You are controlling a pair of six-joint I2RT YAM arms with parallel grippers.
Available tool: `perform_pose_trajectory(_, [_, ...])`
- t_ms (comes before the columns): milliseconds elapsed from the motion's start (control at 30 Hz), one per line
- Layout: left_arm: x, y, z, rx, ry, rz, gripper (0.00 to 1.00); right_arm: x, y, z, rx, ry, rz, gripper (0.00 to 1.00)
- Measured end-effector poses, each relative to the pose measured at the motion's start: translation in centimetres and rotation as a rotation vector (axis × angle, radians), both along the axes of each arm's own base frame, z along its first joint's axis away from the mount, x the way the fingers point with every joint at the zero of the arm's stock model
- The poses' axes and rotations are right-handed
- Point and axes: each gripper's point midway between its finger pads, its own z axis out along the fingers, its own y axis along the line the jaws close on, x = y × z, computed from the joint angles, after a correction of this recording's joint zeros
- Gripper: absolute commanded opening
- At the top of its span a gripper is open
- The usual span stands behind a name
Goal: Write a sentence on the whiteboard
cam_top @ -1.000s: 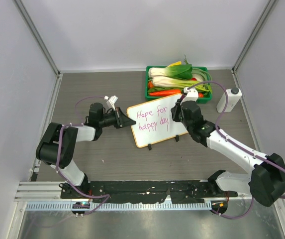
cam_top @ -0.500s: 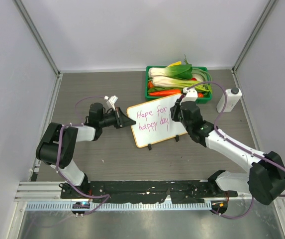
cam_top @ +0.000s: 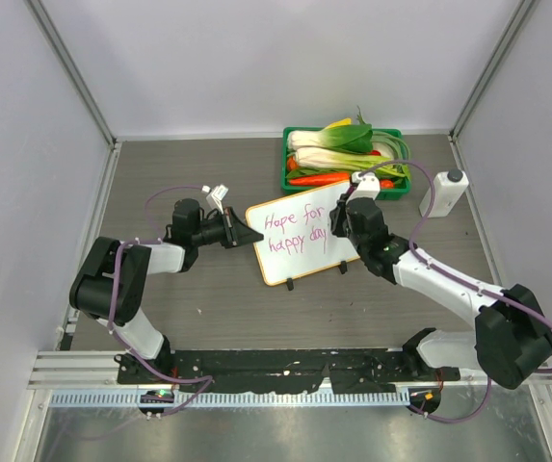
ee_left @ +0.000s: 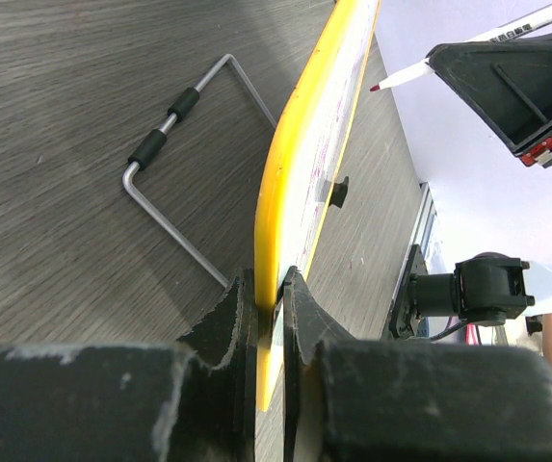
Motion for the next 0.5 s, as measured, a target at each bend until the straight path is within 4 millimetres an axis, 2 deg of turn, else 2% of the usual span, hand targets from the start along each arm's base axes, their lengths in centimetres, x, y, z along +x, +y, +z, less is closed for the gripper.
perform_pose_trajectory(333, [0.0,0.0,0.0,0.001,-0.001,0.000,0.00,-0.3,-0.6,-1.7,-0.015,0.019,-0.022,0.01])
perform_pose_trajectory(500, [0.0,0.0,0.0,0.001,-0.001,-0.001,0.00,-0.2,-0.6,-1.6,0.000,0.006,-0.028,0.01])
